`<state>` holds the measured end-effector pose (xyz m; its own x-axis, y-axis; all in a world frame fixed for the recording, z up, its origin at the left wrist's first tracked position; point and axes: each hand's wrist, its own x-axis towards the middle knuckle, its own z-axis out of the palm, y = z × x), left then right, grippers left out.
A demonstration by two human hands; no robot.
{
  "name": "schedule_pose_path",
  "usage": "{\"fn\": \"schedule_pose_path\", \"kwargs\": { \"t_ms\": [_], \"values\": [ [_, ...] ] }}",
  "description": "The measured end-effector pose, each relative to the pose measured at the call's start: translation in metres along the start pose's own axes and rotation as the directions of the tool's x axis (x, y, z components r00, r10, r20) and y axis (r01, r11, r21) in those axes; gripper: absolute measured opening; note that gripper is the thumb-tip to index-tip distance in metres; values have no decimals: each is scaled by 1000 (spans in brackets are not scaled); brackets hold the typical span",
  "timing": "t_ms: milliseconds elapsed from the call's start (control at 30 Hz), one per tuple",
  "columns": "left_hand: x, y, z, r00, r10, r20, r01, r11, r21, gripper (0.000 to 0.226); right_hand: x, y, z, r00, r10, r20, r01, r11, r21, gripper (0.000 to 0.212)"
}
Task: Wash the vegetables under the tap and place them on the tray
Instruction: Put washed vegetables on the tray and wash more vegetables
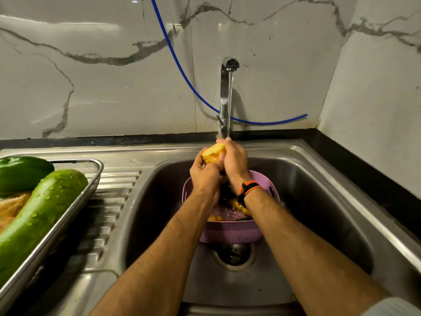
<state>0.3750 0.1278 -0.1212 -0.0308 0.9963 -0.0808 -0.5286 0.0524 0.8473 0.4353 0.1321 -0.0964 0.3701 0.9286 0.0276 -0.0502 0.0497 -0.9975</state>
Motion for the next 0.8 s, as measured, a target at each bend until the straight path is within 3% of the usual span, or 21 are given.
{"fn": "schedule_pose_path", "kwargs": {
  "t_ms": [100, 167, 267, 333, 400, 500, 667, 800],
  "values": [
    [-4, -2, -2, 1000, -27, -12, 28, 999, 35, 46, -5, -2, 12, 992, -15, -127, -2, 991, -131, 34],
    [-6, 4, -5, 994, -71, 81, 70, 997, 8, 47, 2, -8, 7, 994, 46, -96, -62, 983, -175, 29],
    [-6, 8, -5, 983, -96, 157, 105, 993, -53, 41, 7, -9, -9, 996, 93, 15, -92, 994, -57, 32],
    [-6, 6, 0, 992, -72, 106, 77, 996, -40, 40, 3, -4, -10, 1000, 24, 1, -24, 997, -73, 35],
    [-3, -1, 4, 999, -40, -8, 40, 999, -5, 40, -2, 0, -2, 991, -64, -118, 47, 989, -139, 39],
    [-5, -2, 1, 997, -66, -27, 66, 997, 25, 43, -2, -6, 5, 987, -17, -162, -25, 967, -255, 37],
    [-3, 13, -9, 961, -160, 224, 177, 983, -56, 46, 10, -11, -14, 990, 128, 55, -125, 991, -52, 32],
    [0, 7, -7, 964, -143, 224, 142, 990, 24, 38, 13, -4, -16, 996, 88, -27, -88, 996, -11, 35]
  ]
}}
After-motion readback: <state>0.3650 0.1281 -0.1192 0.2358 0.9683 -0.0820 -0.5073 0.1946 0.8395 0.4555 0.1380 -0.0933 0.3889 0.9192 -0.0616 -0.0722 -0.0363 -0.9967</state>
